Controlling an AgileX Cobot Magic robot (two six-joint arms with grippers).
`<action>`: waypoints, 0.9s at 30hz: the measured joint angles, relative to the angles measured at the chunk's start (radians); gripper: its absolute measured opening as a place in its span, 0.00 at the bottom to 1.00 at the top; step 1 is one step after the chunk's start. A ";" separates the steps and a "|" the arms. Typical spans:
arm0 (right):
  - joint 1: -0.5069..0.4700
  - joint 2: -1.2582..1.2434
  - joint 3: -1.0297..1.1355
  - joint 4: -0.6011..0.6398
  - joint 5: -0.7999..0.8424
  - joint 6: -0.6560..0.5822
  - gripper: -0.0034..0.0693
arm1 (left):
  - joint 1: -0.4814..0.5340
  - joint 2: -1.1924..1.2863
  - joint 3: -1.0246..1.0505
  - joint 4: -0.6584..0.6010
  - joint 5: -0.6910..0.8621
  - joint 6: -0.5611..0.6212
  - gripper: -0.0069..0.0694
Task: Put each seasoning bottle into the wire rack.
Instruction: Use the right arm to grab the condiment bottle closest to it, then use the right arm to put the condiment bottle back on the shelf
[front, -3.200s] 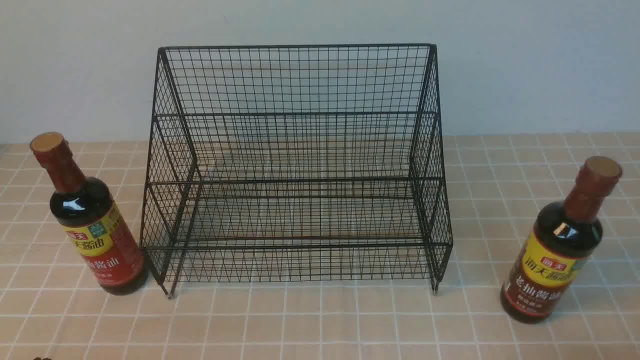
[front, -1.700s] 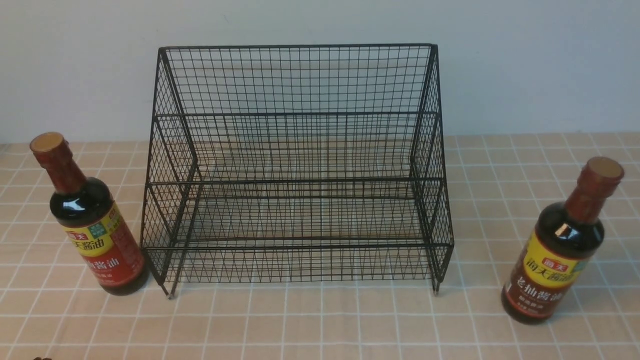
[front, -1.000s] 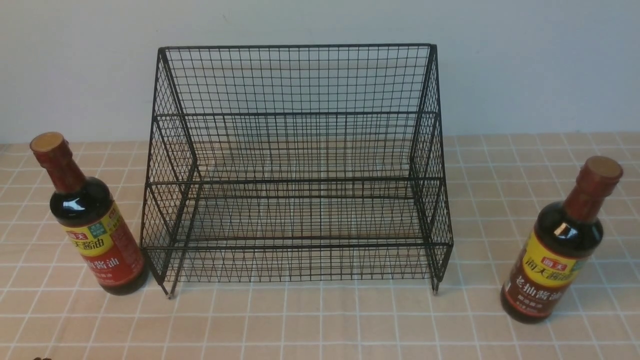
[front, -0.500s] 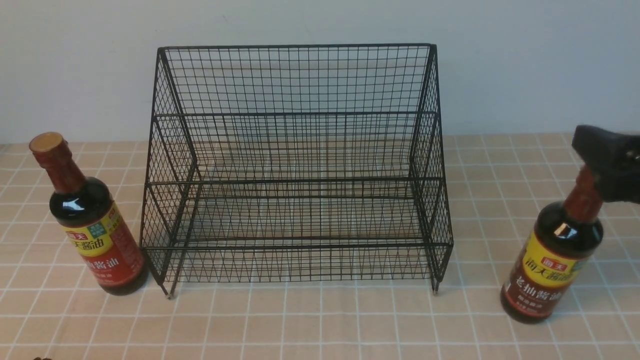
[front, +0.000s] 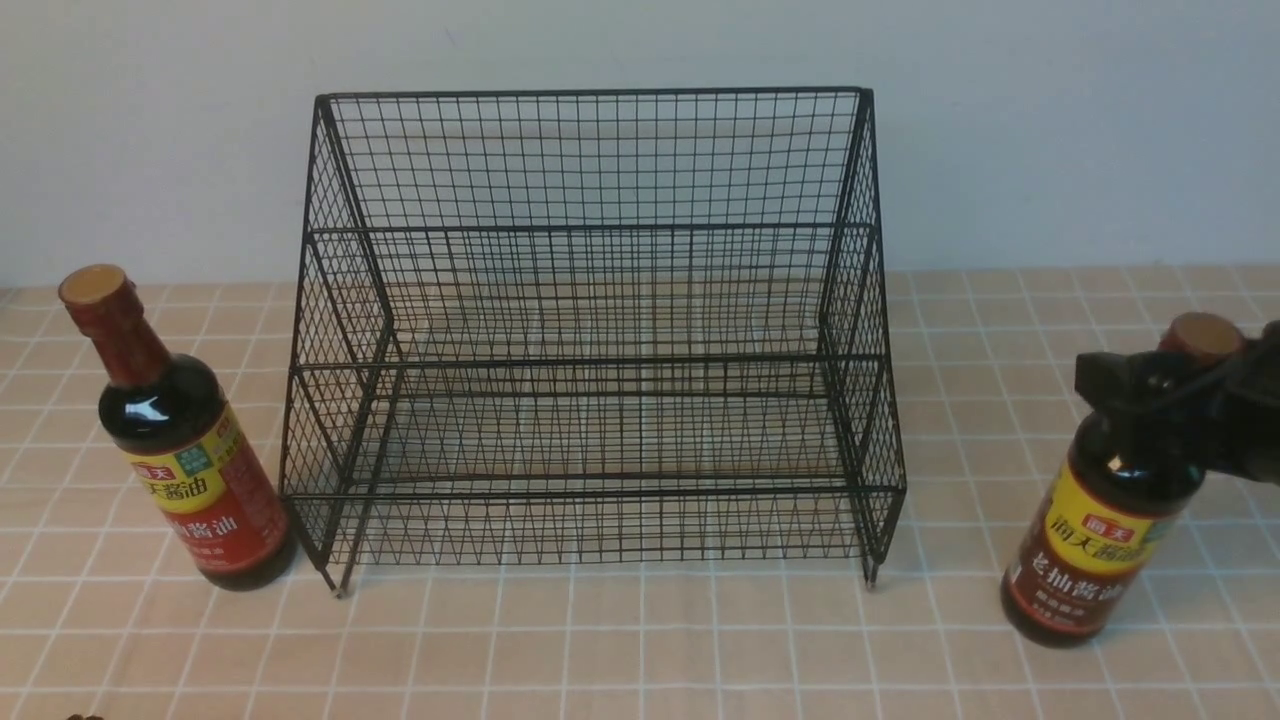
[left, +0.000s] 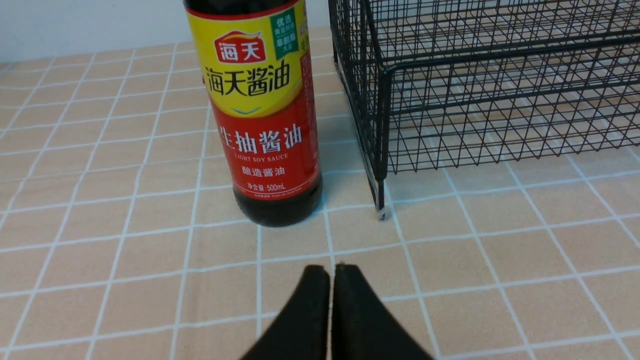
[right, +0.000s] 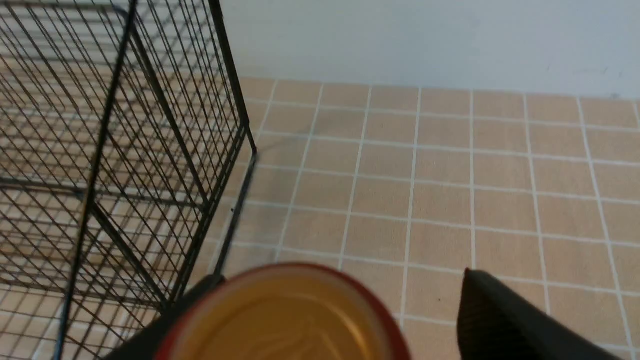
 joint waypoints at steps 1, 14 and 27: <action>0.000 0.001 0.000 -0.001 0.000 0.000 0.77 | 0.000 0.000 0.000 0.000 0.000 0.000 0.08; 0.002 -0.022 -0.082 -0.082 0.140 -0.002 0.42 | 0.000 0.000 0.000 0.000 0.000 0.000 0.08; 0.248 -0.105 -0.405 -0.095 0.262 -0.055 0.42 | 0.000 0.000 0.000 0.000 0.000 0.000 0.08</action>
